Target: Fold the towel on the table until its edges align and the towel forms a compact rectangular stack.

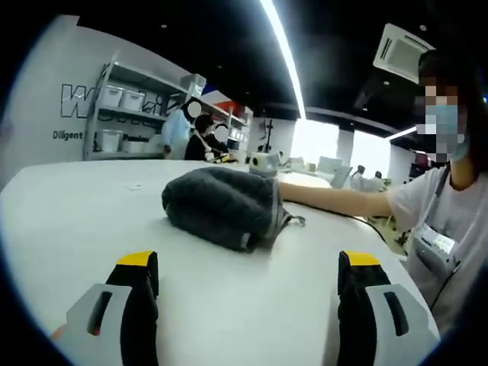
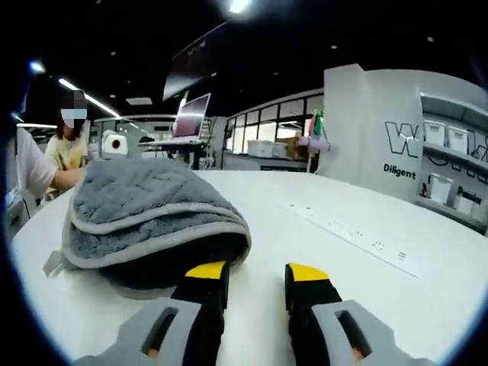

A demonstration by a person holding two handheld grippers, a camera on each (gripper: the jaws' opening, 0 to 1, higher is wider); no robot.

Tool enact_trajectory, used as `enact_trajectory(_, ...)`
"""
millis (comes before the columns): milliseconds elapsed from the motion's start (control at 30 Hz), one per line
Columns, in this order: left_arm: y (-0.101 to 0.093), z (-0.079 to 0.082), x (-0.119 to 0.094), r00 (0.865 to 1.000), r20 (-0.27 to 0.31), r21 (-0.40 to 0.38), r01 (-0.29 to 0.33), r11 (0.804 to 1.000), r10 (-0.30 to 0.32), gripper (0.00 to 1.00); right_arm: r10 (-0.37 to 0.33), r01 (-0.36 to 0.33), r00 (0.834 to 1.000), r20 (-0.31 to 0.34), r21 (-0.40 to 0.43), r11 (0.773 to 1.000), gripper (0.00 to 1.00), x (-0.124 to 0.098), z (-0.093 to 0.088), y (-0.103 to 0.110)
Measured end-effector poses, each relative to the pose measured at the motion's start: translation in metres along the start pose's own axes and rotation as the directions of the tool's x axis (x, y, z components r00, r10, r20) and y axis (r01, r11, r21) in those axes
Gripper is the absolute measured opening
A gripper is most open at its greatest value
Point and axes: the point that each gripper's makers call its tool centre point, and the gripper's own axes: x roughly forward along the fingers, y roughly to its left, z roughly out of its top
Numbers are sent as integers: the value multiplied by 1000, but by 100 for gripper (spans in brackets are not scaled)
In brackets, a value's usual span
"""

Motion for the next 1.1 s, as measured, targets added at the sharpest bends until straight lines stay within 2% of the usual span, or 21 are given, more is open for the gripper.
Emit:
enact_trajectory(200, 5, 0, 0, 1000, -5, 2, -14, 1000, 14, 96, -5, 4, 1000, 16, 13, 1000, 36, -24, -2, 7)
enact_trajectory(300, 7, 0, 0, 1000, -9, 5, -16, 1000, 16, 97, 7, -9, 999, 50, 45, 999, 40, -38, 0, 13)
enact_trajectory(500, 10, -2, 3, 999, -22, 14, -39, 999, 40, 97, 63, -74, 992, 105, 98, 992, 57, -65, 5, 41)
enact_trajectory(667, 14, -6, 8, 996, -50, 50, -75, 996, 78, 98, 102, -118, 985, 142, 114, 986, 62, -85, 7, 68)
enact_trajectory(867, 13, 3, 19, 994, -25, 61, -105, 993, 106, 99, 135, -153, 978, 157, 110, 982, 73, -98, 9, 95)
enact_trajectory(967, 9, 2, 27, 992, -51, 112, -110, 988, 116, 99, 142, -163, 975, 171, 117, 980, 80, -102, 12, 100)
enact_trajectory(1100, 2, 7, 41, 991, -45, 136, -116, 984, 123, 99, 149, -171, 972, 181, 108, 979, 83, -102, 14, 106)
